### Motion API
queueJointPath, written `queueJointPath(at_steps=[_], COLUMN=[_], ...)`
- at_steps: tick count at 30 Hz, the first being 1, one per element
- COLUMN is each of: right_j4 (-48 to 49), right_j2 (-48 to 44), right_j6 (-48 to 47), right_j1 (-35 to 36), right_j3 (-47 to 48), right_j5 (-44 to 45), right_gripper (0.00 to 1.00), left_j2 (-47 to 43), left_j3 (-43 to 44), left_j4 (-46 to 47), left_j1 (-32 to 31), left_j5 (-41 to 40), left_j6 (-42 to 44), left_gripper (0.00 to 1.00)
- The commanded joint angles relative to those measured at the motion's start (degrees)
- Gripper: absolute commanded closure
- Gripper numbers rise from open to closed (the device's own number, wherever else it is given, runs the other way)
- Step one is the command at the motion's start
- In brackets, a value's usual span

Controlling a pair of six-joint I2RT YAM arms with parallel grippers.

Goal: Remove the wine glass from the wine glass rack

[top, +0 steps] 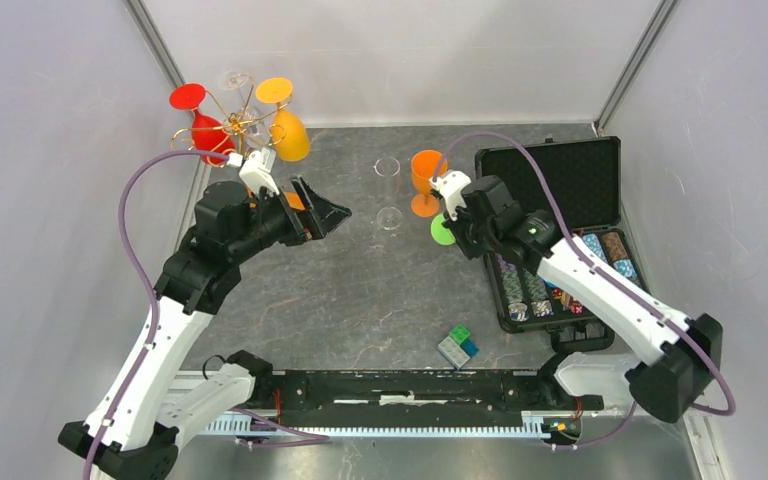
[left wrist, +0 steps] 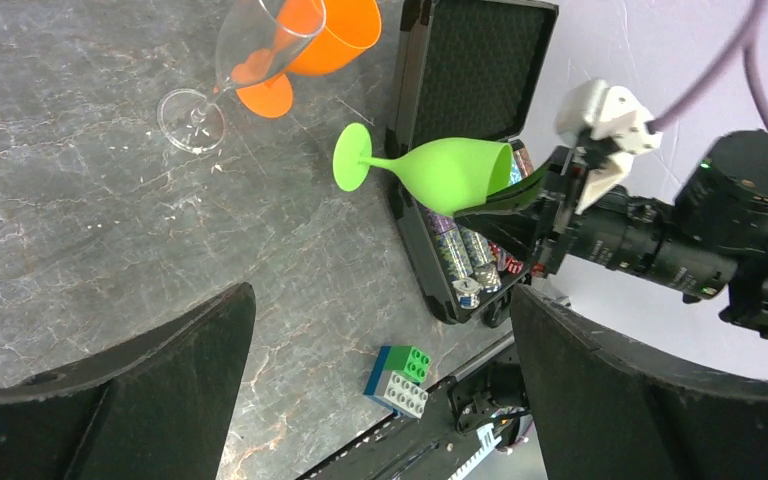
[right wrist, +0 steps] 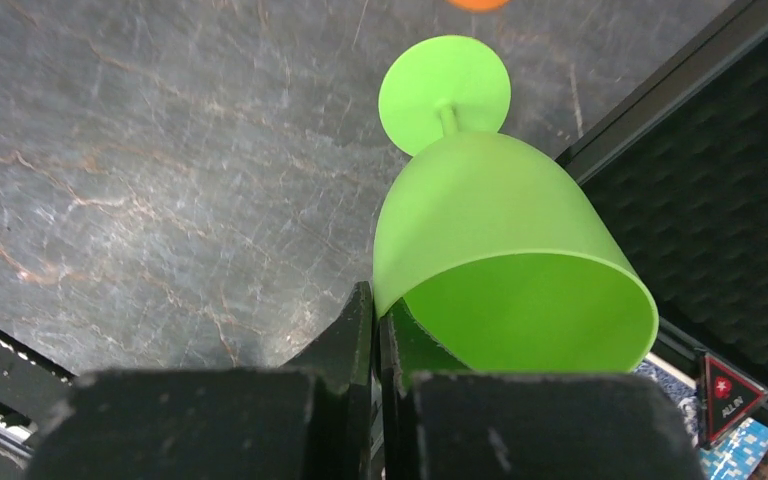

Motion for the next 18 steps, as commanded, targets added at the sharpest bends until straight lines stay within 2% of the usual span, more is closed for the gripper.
queueJointPath(at_steps=[1, 7, 18], right_j4=[-2.39, -5.63, -7.60], right_j2=[3.75, 10.51, 17.28], right_j6=[-1.54, -2.52, -4.27], right_j1=[-0.18, -0.31, -0.75], right_j3=[4.18, 8.04, 12.69], right_j5=[-1.18, -3.01, -4.95], right_gripper=[1.00, 1.00, 1.00], left_j2=[-0.54, -0.47, -1.07], left_j3=[-0.05, -0.27, -1.14], left_j4=[-0.03, -0.77, -1.76], left_j1=[-0.16, -0.16, -0.16], left_j5=[-0.81, -0.99, -1.30], left_j6=[3.33, 3.93, 5.32], left_gripper=[0.00, 0.00, 0.00])
